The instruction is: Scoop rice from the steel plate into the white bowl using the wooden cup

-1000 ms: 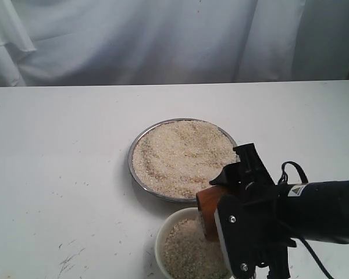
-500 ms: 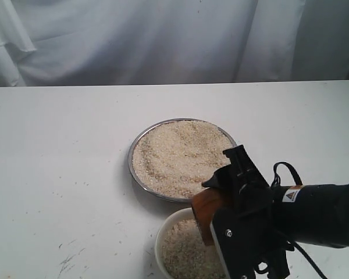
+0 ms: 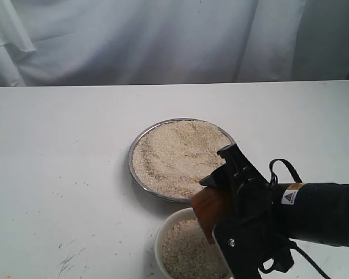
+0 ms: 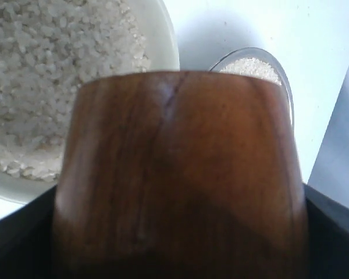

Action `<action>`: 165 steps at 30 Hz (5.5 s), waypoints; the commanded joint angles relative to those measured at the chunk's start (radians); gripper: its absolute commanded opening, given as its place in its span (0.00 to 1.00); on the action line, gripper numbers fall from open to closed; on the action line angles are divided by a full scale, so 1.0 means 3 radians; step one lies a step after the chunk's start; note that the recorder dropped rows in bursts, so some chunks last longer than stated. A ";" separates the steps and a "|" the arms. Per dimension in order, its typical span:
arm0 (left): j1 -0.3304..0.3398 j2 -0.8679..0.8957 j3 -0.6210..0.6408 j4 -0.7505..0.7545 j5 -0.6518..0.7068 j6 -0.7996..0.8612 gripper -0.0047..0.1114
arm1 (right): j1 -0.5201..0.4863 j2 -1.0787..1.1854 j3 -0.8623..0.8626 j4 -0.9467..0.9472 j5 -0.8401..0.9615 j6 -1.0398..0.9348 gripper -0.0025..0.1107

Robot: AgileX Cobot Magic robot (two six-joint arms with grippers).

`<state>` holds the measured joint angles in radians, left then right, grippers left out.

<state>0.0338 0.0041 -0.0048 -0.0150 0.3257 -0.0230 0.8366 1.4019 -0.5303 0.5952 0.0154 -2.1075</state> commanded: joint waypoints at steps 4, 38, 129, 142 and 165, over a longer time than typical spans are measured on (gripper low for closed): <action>-0.0009 -0.0014 0.0016 0.0004 -0.0023 -0.0002 0.04 | 0.0003 -0.0022 -0.0026 -0.0318 -0.0070 -0.0016 0.02; -0.0009 -0.0014 0.0016 0.0004 -0.0023 -0.0002 0.04 | 0.0003 -0.0022 -0.0091 -0.0839 -0.0177 -0.0016 0.02; -0.0009 -0.0014 0.0016 0.0004 -0.0023 -0.0002 0.04 | 0.0129 0.0041 -0.0091 -0.0084 -0.0177 0.1087 0.02; -0.0009 -0.0014 0.0016 0.0004 -0.0023 -0.0002 0.04 | 0.0129 0.0027 -0.0091 -0.0084 -0.0150 0.1464 0.02; -0.0009 -0.0014 0.0016 0.0004 -0.0023 -0.0002 0.04 | 0.0022 0.0027 -0.0091 -0.0555 -0.1392 0.4682 0.02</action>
<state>0.0338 0.0041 -0.0048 -0.0150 0.3257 -0.0230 0.8491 1.4182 -0.5504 0.5080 -0.2938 -0.8845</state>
